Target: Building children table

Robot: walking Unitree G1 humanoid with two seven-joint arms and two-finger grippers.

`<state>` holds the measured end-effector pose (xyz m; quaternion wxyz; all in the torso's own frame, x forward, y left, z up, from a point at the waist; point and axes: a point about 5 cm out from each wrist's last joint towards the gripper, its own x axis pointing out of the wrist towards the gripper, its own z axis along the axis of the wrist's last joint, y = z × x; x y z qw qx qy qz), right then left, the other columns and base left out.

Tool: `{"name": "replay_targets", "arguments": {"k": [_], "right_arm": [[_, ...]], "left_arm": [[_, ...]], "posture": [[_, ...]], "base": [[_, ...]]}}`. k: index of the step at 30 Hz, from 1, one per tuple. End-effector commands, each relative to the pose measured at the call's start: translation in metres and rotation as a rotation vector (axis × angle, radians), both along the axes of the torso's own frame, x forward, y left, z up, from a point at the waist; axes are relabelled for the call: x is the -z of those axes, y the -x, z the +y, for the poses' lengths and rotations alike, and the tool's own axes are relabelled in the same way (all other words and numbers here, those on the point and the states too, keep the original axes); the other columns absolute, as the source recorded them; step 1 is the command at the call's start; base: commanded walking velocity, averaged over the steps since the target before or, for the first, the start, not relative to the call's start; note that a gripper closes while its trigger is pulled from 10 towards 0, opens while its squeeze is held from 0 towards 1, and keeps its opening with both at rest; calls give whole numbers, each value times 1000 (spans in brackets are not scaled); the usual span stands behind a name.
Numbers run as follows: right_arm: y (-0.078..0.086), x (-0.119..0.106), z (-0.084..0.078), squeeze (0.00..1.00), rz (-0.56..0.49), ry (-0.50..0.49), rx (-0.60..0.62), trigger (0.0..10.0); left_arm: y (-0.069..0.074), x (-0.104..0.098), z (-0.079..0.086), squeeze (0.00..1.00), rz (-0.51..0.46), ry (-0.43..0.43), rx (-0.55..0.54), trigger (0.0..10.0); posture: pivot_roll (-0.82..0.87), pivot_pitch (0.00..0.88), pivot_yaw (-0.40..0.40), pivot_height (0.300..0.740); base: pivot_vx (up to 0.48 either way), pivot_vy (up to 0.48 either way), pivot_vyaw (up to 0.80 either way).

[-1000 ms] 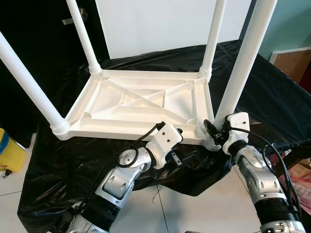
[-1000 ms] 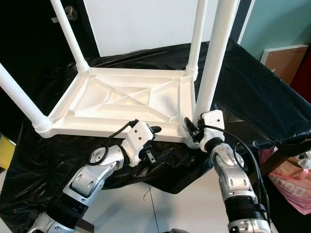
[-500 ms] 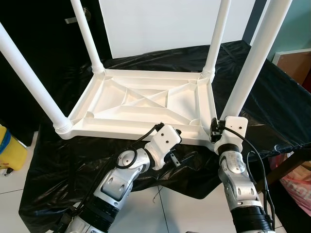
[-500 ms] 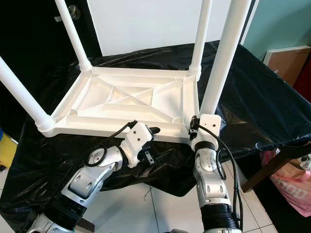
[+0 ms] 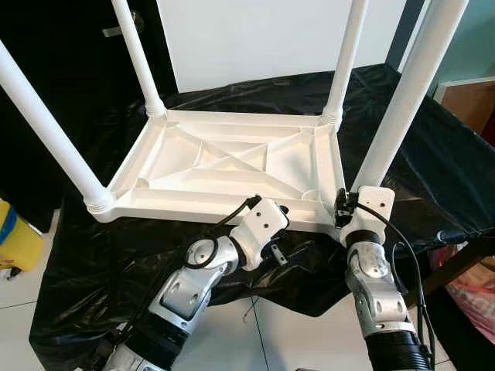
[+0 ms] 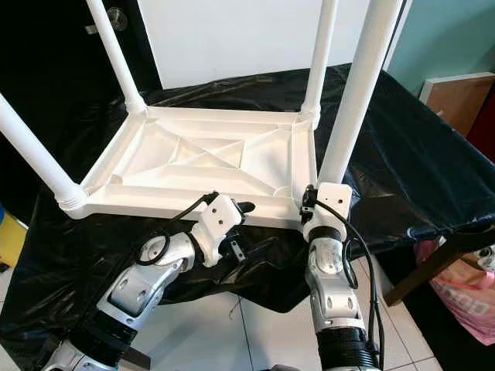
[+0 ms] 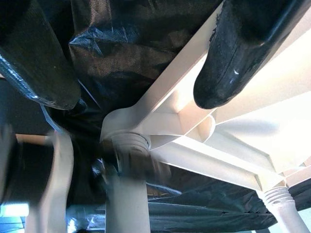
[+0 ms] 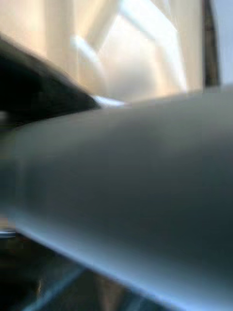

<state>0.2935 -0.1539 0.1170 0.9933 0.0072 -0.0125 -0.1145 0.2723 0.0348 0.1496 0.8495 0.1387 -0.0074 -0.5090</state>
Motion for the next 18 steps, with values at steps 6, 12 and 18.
{"name": "replay_targets", "arguments": {"k": [6,12,18], "right_arm": [[7,0,-7,1000,-26,-29,-59,10000],[12,-4,-23,1000,-56,-14,-202,10000],[6,-15,-41,1000,-51,47,-387,10000]], "left_arm": [[3,3,0,0,11,-22,12,10000],[3,4,0,0,13,-23,11,10000],[3,3,0,0,13,-23,10,10000]], "posture": [[-177,46,2,740],[-181,50,5,740],[-184,58,5,740]], "base": [[0,0,0],[0,0,0],[0,0,0]]}}
